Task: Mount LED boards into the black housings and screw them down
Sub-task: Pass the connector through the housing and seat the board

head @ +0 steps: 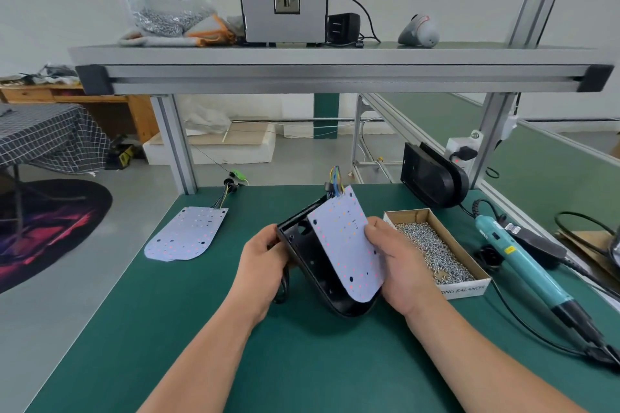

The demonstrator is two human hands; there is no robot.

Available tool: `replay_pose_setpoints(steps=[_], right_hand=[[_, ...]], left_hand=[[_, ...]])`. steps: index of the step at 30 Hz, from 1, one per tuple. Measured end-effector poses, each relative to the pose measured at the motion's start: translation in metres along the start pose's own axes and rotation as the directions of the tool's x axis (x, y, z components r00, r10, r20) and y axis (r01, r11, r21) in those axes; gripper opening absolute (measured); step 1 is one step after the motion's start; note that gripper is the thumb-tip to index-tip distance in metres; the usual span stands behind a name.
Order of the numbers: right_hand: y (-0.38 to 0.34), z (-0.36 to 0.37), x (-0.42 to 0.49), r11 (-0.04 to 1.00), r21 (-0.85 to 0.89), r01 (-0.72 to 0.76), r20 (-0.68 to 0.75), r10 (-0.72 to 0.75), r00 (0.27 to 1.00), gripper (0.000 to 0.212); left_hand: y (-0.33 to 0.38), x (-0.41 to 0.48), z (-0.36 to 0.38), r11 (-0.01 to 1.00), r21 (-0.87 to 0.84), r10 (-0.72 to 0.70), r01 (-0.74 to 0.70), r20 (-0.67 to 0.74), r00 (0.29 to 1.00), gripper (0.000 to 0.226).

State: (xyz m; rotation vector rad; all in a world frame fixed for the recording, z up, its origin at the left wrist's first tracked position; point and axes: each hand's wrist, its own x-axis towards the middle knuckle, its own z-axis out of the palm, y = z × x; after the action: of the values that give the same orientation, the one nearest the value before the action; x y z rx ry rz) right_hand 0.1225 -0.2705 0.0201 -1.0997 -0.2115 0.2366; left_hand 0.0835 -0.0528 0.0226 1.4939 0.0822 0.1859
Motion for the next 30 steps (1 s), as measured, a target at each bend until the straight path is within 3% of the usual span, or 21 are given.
replay_pose_setpoints(steps=[8, 14, 18, 22, 28, 30], right_hand=[[-0.003, -0.003, 0.003, 0.999, 0.018, -0.040, 0.010, 0.040, 0.999, 0.019], [-0.006, -0.006, 0.002, 0.996, 0.077, -0.042, 0.022, 0.040, 0.999, 0.028], [-0.007, -0.007, 0.002, 0.999, -0.035, -0.021, 0.030, 0.022, 0.999, 0.020], [-0.008, -0.008, 0.002, 0.981, -0.188, 0.047, 0.058, -0.037, 0.998, 0.029], [-0.013, -0.011, 0.006, 0.878, -0.471, 0.084, -0.104, -0.150, 0.983, 0.018], [-0.014, -0.006, 0.006, 0.833, -0.549, 0.072, -0.153, -0.184, 0.971, 0.017]], left_hand=[[0.004, 0.000, 0.001, 0.989, 0.093, 0.113, -0.115, 0.030, 0.993, 0.026], [0.009, 0.000, -0.002, 0.984, 0.146, 0.094, -0.101, 0.057, 0.994, 0.021], [0.011, 0.001, -0.005, 0.984, 0.168, 0.043, -0.057, 0.088, 0.995, 0.029], [0.007, 0.004, -0.005, 0.987, 0.159, 0.016, -0.011, -0.030, 0.999, 0.030], [0.008, 0.006, -0.015, 0.990, 0.128, -0.032, 0.053, -0.158, 0.987, 0.029], [0.008, 0.007, -0.020, 0.998, 0.024, -0.044, 0.050, -0.198, 0.979, 0.024]])
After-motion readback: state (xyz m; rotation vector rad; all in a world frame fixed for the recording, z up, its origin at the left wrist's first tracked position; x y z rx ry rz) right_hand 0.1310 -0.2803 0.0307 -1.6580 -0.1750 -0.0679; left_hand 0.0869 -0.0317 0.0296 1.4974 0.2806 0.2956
